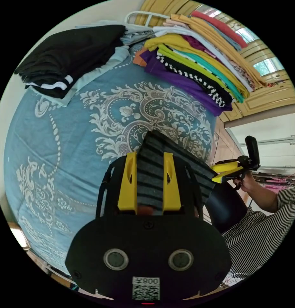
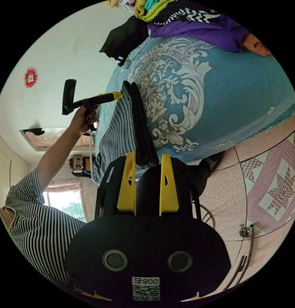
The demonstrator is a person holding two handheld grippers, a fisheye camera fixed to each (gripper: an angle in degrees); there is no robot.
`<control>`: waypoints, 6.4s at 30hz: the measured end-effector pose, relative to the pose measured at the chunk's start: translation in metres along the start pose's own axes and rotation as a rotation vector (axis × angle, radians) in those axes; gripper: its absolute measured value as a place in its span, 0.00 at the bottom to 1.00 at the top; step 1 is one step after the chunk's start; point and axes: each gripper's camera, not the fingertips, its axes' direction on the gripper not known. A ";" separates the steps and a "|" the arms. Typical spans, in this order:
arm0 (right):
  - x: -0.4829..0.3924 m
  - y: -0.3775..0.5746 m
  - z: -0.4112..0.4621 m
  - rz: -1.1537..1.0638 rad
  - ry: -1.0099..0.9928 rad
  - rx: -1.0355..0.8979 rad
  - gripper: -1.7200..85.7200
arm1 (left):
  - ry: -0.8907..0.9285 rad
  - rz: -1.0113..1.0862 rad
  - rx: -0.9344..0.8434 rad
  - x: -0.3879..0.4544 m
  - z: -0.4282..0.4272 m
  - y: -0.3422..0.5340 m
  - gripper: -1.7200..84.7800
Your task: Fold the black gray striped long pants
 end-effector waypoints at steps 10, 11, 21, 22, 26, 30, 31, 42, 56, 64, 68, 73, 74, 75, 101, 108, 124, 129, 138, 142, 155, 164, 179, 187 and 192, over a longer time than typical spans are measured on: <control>0.076 -0.016 0.016 -0.016 -0.079 -0.083 0.11 | 0.218 -0.044 -0.031 -0.005 -0.013 -0.054 0.08; 0.081 -0.016 0.016 -0.023 -0.100 -0.080 0.11 | 0.222 -0.055 -0.024 -0.005 -0.016 -0.054 0.08; 0.073 -0.024 -0.028 -0.205 -0.208 0.056 0.09 | 0.112 -0.005 0.147 0.021 -0.126 -0.073 0.04; 0.067 -0.028 -0.040 -0.239 -0.212 0.089 0.09 | 0.108 0.004 0.175 0.024 -0.141 -0.077 0.04; 0.062 -0.045 -0.084 -0.299 -0.160 0.200 0.09 | 0.097 0.046 0.259 0.037 -0.177 -0.097 0.04; 0.075 -0.055 -0.112 -0.256 -0.065 0.265 0.09 | 0.053 0.117 0.252 0.056 -0.173 -0.133 0.04; 0.080 -0.059 -0.111 -0.228 -0.023 0.250 0.09 | 0.031 0.117 0.198 0.059 -0.159 -0.142 0.04; 0.059 -0.082 -0.093 -0.175 0.081 0.222 0.09 | 0.078 0.089 0.147 0.028 -0.123 -0.120 0.04; -0.140 -0.107 -0.090 -0.556 -0.085 0.173 0.10 | 0.139 0.187 0.365 -0.046 -0.165 0.052 0.04; -0.286 -0.120 -0.002 -0.807 -0.244 -0.082 0.10 | 0.197 -0.056 0.551 -0.142 -0.151 0.257 0.03; -0.340 -0.125 0.066 -0.849 -0.223 -0.261 0.10 | 0.207 -0.169 0.542 -0.177 -0.113 0.332 0.03; -0.370 -0.135 0.138 -0.810 -0.156 -0.452 0.10 | 0.249 -0.415 0.453 -0.225 -0.029 0.431 0.03; -0.374 -0.137 0.156 -0.800 -0.122 -0.486 0.10 | 0.237 -0.454 0.437 -0.229 -0.019 0.442 0.03; -0.376 -0.138 0.165 -0.792 -0.096 -0.502 0.10 | 0.204 -0.542 0.408 -0.236 -0.002 0.464 0.03; -0.566 -0.235 0.192 -0.955 0.367 -0.430 0.11 | 0.122 -0.688 0.379 -0.155 0.158 0.595 0.07; -0.605 -0.230 0.187 -0.991 0.395 -0.428 0.05 | 0.084 -0.665 0.467 -0.144 0.155 0.624 0.05; -0.634 -0.266 0.134 -0.903 0.283 -0.374 0.07 | 0.122 -0.868 0.587 -0.187 0.201 0.673 0.13; -0.630 -0.305 0.088 -0.954 0.406 -0.263 0.11 | 0.147 -0.886 0.625 -0.220 0.207 0.665 0.15; -0.607 -0.346 0.114 -1.067 0.463 -0.544 0.11 | 0.187 -0.870 0.554 -0.232 0.222 0.646 0.10; -0.604 -0.350 0.114 -1.087 0.444 -0.608 0.07 | 0.165 -0.822 0.595 -0.221 0.212 0.643 0.08; -0.582 -0.350 0.116 -0.975 0.460 -0.569 0.04 | 0.143 -0.834 0.609 -0.205 0.205 0.624 0.10; -0.565 -0.239 0.068 -0.991 0.215 -0.477 0.02 | 0.131 -0.730 0.539 -0.095 0.188 0.624 0.06; -0.480 -0.106 0.098 -0.792 0.468 -0.407 0.02 | -0.112 -0.675 0.320 0.011 0.162 0.560 0.02; -0.458 -0.055 0.153 -0.859 0.797 -0.239 0.02 | -0.161 -0.696 0.250 0.043 0.154 0.516 0.02; -0.429 -0.062 0.150 -0.731 0.705 -0.247 0.02 | -0.030 -0.776 0.281 0.048 0.137 0.514 0.02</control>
